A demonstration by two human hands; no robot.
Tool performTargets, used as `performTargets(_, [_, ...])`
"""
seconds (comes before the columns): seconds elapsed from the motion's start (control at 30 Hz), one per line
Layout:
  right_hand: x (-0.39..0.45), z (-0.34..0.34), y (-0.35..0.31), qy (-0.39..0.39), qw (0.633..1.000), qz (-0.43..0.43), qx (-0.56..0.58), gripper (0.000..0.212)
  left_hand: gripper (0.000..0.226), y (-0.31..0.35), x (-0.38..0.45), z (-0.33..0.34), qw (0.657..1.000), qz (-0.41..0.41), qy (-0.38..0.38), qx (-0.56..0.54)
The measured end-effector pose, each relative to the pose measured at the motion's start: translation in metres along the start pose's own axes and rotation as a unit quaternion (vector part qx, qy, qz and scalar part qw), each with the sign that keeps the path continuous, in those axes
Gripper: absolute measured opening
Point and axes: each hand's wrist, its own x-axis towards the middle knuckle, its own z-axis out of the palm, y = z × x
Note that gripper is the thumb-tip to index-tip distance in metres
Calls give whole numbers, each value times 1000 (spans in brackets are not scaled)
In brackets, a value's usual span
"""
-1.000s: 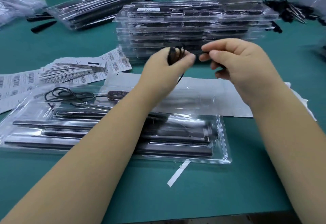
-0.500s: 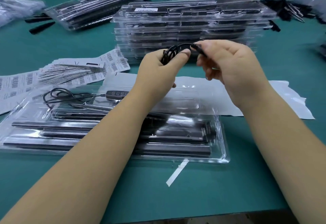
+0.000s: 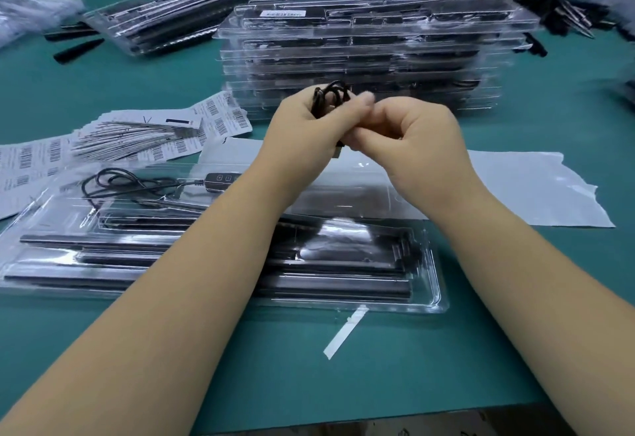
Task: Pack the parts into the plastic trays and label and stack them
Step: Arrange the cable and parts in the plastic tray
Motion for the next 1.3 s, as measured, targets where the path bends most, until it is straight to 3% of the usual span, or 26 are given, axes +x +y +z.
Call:
performTargets(0.17, [5,1,0,17,997,-1,-72,17,32,-2,6,-2,994,-62,64,-63])
performTargets(0.27, [9,-11,0,-80,971,45,-222,11,37,-2,7,-4,992,-77,73,-71])
performTargets(0.4, [10,-28,2,-165,911,130,-355,32,43,0,11,-5,983,-115,74,-120])
performTargets(0.57, [10,-41,-1,-203,928,135,-281,10,47,2,11,-5,981,-132,79,-114])
performTargets(0.67, [9,-36,0,-188,936,112,-274,13,44,4,8,-2,985,-118,89,-93])
performTargets(0.8, [9,-26,-3,-106,985,72,-119,13,34,0,5,4,992,-46,72,97])
performTargets(0.87, [7,-23,-4,-83,994,59,-46,24,37,-1,4,9,983,-8,38,178])
performTargets(0.93, [5,-19,-1,-74,993,27,-89,47,37,-1,4,14,952,17,-2,305])
performTargets(1.0, [3,-13,0,-69,985,-15,-158,52,27,0,4,18,918,30,-27,394])
performTargets(1.2, [10,-13,1,-41,998,-23,-40,23,4,-2,1,13,957,26,-29,287])
performTargets(1.23, [11,-13,2,-29,999,-21,-34,21,5,-1,0,12,960,25,-36,275])
performTargets(1.3, [14,-13,6,-20,999,-5,-33,18,30,-2,0,7,968,3,-43,248])
